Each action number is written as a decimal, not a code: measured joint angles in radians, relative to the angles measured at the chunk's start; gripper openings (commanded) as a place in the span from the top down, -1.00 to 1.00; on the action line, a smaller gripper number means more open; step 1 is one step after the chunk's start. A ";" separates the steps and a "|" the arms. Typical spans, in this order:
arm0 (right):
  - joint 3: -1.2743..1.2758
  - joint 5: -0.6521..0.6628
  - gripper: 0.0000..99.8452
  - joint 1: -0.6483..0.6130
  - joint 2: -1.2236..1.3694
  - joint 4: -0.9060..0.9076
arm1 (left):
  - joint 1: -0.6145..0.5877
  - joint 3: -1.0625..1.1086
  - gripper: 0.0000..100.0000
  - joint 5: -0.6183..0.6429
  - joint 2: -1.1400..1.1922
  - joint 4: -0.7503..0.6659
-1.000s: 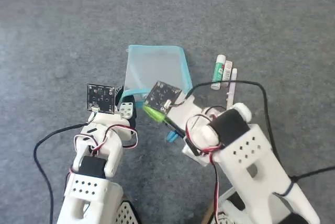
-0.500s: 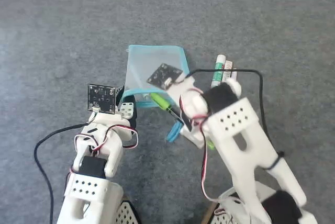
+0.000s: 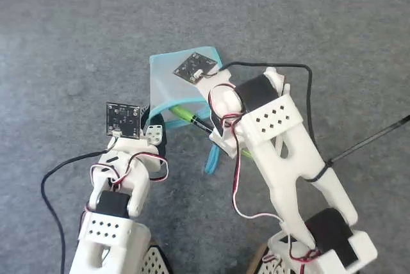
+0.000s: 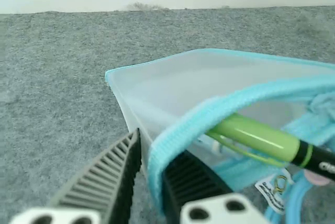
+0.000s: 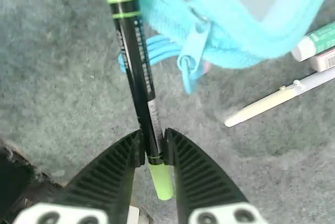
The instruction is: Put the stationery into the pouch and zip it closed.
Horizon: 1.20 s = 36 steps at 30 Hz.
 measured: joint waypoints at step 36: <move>-0.117 -0.126 0.99 0.051 0.011 0.000 | 0.011 0.015 0.98 0.000 -0.002 0.000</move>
